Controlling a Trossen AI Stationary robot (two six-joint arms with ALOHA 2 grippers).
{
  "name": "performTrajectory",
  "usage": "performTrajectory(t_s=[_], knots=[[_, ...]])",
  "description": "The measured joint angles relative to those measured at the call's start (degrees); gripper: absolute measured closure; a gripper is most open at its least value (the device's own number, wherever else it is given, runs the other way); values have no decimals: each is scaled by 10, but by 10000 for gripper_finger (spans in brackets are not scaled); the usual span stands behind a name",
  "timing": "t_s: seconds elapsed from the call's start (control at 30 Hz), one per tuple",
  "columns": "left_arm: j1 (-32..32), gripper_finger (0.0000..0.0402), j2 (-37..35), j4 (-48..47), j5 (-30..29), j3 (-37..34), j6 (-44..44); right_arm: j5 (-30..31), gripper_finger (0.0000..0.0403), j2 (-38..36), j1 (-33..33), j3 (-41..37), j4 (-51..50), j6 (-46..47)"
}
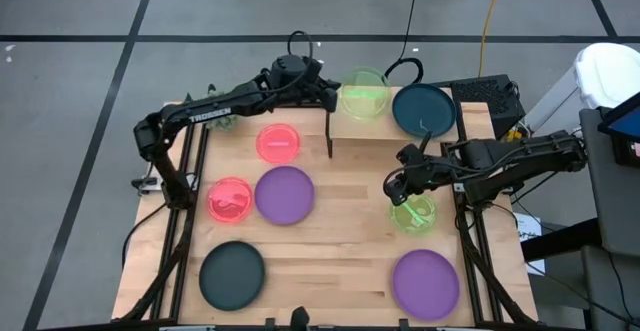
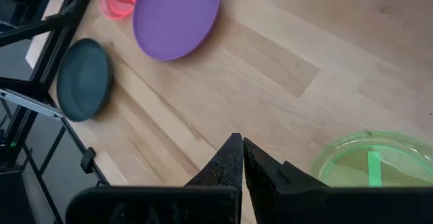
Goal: Place and stack plates onto a shelf
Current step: Put the left green plate on the shelf
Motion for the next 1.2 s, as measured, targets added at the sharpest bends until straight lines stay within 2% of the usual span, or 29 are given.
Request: performTrajectory(t_s=[0.13,0.43,1.0,1.2], knots=[[1,399,17,-4,-31,1,2,0,403,0,0,-2,0,-1],[7,399,57,-37,-36,1,-27,0,403,0,0,-2,0,-7],[9,399,62,-30,-72,1,-24,1,403,0,0,-2,9,9],[12,399,80,-20,-50,1,-76,1,403,0,0,-2,9,8]])
